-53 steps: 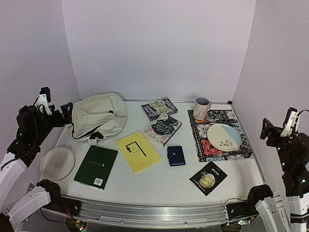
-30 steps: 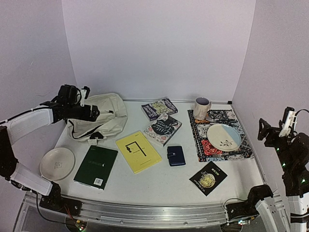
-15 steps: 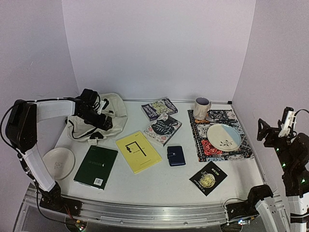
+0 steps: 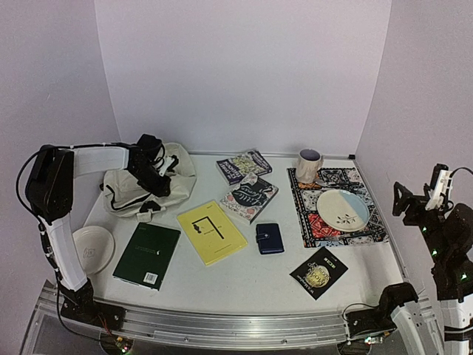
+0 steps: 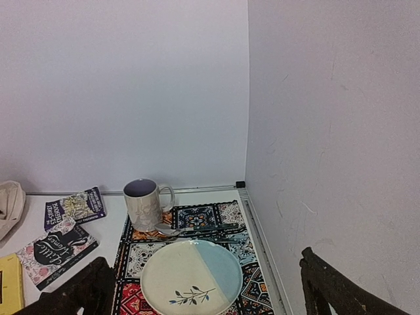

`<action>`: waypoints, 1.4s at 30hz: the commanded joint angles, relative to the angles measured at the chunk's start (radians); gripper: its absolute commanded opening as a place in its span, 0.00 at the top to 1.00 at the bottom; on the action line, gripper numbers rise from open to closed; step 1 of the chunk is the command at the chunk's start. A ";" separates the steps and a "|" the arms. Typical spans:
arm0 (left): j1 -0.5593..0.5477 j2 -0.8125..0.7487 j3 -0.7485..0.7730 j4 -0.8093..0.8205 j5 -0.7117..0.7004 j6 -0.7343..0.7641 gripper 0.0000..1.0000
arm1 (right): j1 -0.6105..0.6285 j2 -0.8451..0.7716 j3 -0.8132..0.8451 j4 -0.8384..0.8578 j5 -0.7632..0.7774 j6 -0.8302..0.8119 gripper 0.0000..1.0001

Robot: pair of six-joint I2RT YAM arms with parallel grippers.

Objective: Pack the student bag
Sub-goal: Pick up the student bag from the corner of the board, then place the student bag on the book.

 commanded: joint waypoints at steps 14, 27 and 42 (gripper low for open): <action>-0.019 -0.187 0.351 -0.037 0.108 -0.278 1.00 | -0.002 0.223 0.192 -0.078 -0.327 0.029 0.02; -0.230 -0.275 0.374 -0.050 0.009 -0.500 1.00 | -0.001 0.399 0.226 0.013 -0.670 0.186 0.02; -0.587 -0.217 0.271 -0.106 -0.204 -0.660 1.00 | 0.412 0.625 0.223 0.167 -0.454 0.274 0.02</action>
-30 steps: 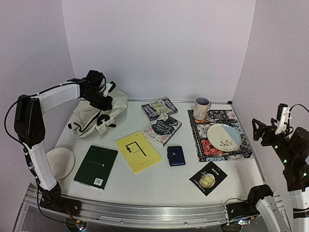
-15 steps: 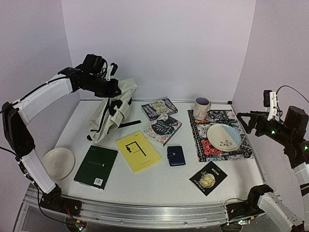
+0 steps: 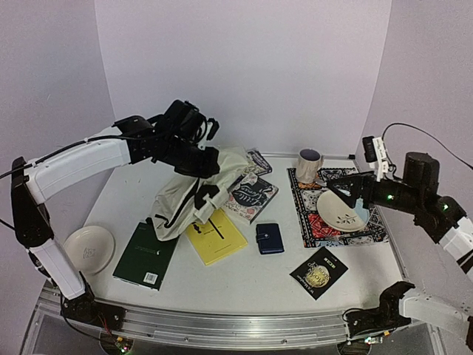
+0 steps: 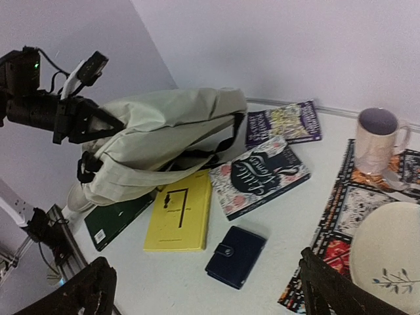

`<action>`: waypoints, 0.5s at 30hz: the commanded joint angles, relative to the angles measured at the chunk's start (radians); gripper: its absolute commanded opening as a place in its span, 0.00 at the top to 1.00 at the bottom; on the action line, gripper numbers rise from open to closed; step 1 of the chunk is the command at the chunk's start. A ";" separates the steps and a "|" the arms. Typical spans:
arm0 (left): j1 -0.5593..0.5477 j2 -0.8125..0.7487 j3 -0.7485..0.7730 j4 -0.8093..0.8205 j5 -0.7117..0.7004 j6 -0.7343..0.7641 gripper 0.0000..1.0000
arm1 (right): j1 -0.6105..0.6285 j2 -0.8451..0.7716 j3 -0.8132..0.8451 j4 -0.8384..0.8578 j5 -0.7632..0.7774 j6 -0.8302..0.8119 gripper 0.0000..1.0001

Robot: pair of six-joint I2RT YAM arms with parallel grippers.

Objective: Pack the student bag
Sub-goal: Place the student bag on the book.

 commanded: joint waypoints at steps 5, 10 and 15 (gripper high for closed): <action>-0.183 0.039 -0.044 0.067 -0.101 -0.148 1.00 | 0.190 0.155 0.013 0.173 0.146 0.060 0.02; -0.281 0.093 -0.101 0.117 -0.128 -0.224 0.95 | 0.306 0.243 0.038 0.180 0.244 0.059 0.02; -0.353 0.078 -0.173 0.232 -0.142 -0.254 0.81 | 0.350 0.312 0.067 0.180 0.273 0.068 0.02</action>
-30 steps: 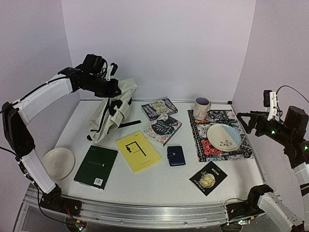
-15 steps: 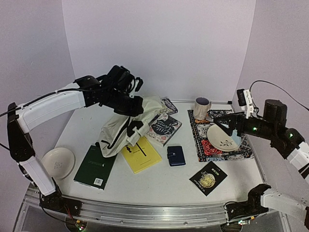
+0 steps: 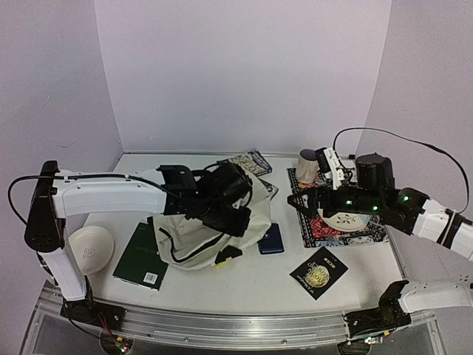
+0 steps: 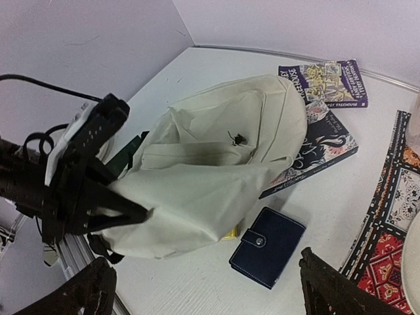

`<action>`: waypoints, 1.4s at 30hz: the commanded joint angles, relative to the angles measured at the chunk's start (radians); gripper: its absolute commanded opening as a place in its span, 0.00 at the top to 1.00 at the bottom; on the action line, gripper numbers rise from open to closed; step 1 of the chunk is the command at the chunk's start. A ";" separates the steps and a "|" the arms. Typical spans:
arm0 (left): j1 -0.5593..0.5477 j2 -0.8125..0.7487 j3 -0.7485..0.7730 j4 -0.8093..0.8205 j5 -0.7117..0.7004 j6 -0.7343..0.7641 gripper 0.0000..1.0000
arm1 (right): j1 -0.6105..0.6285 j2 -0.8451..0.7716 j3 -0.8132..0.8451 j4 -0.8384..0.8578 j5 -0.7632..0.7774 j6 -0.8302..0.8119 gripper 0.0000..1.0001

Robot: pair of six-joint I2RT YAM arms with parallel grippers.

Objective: Pack the student bag
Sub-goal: Place the student bag on the book, then pick up the book from the student bag.

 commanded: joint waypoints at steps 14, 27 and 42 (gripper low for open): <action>0.024 -0.257 -0.208 0.219 -0.103 -0.036 0.23 | 0.039 0.315 0.233 0.006 0.092 0.015 0.02; 0.204 -0.116 -0.209 0.344 0.042 0.017 0.24 | -0.051 0.680 0.360 0.033 0.064 0.031 0.10; 0.290 0.079 -0.113 0.393 0.213 -0.082 0.26 | -0.087 0.946 0.439 0.176 -0.095 0.079 0.24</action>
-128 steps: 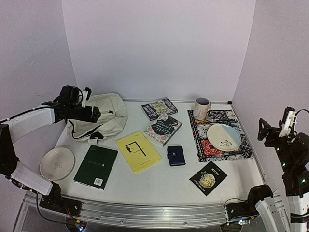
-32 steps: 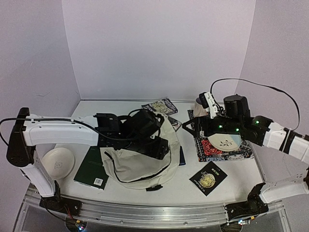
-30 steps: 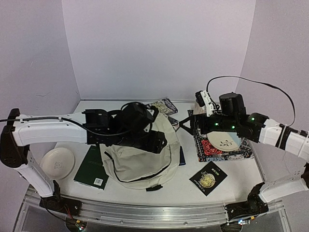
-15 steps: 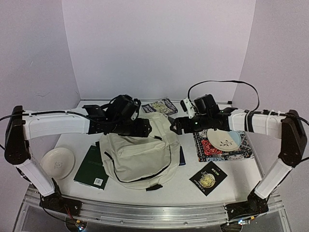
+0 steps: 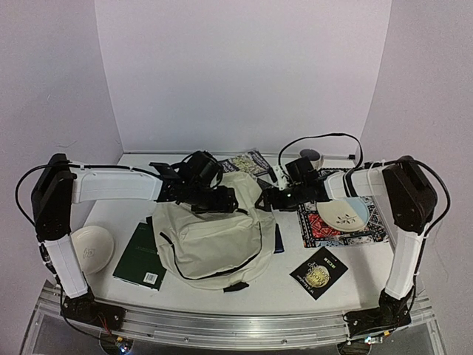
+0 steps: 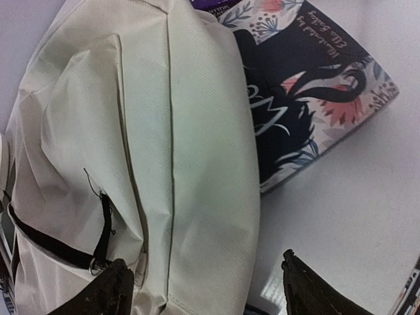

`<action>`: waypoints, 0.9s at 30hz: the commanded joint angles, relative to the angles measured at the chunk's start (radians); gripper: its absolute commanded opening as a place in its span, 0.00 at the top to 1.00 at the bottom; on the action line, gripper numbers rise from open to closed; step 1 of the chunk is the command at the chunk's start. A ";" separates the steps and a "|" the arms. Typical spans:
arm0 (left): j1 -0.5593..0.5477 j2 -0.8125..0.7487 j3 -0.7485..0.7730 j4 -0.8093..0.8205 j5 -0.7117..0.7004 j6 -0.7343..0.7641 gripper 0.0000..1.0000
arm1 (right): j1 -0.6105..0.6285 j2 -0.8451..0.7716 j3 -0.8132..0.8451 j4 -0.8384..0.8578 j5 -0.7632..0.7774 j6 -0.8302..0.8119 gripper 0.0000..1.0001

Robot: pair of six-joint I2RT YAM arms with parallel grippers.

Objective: Pack the student bag
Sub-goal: Pick up the book from the student bag.

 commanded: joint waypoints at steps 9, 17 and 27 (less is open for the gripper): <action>0.022 0.191 0.192 0.075 0.166 -0.112 0.27 | 0.011 0.021 0.028 0.099 -0.161 0.022 0.69; 0.033 0.201 0.182 0.075 0.116 -0.180 0.29 | 0.043 -0.089 -0.030 0.147 -0.156 0.040 1.00; 0.053 0.191 0.163 0.089 0.112 -0.245 0.41 | 0.088 -0.161 -0.063 0.192 -0.116 0.048 1.00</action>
